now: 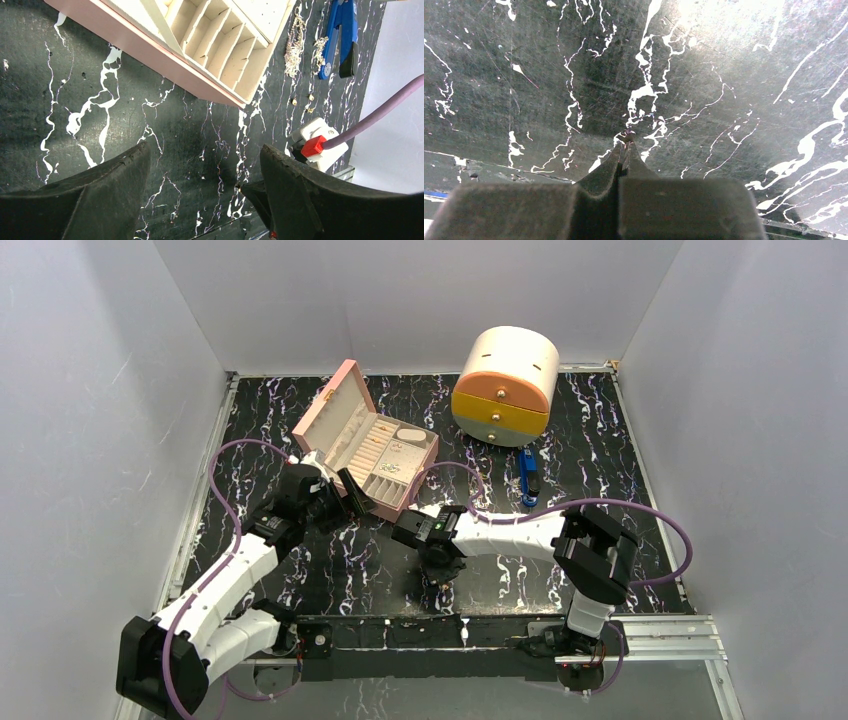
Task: Organize the mixed jewelry
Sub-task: Pick up the jewelry from the center of the board.
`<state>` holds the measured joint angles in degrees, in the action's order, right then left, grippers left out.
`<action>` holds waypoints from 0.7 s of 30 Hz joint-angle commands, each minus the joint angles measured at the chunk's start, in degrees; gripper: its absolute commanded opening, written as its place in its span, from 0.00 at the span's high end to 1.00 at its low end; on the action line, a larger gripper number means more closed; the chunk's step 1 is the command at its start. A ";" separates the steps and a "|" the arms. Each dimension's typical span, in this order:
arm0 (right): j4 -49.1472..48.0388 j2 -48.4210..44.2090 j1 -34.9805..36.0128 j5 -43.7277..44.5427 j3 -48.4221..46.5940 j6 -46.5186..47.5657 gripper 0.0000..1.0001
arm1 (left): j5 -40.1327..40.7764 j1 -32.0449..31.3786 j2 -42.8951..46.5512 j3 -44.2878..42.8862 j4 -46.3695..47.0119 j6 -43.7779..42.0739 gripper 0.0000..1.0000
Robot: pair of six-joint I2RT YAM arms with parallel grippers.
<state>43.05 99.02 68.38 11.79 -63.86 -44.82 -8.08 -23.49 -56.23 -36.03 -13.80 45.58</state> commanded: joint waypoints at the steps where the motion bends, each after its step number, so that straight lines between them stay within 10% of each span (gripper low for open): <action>1: -1.30 -0.32 0.18 -0.10 1.11 -0.51 1.00 | 0.83 -0.29 1.56 0.11 -0.60 -0.58 0.22; 21: -12.43 -12.24 -13.44 -14.91 7.86 1.00 1.00 | 0.05 -0.25 3.23 0.42 -0.60 0.37 0.22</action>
<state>33.78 89.41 56.84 1.48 -57.30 -44.53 -8.10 -23.49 -54.39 -35.99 -13.96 45.82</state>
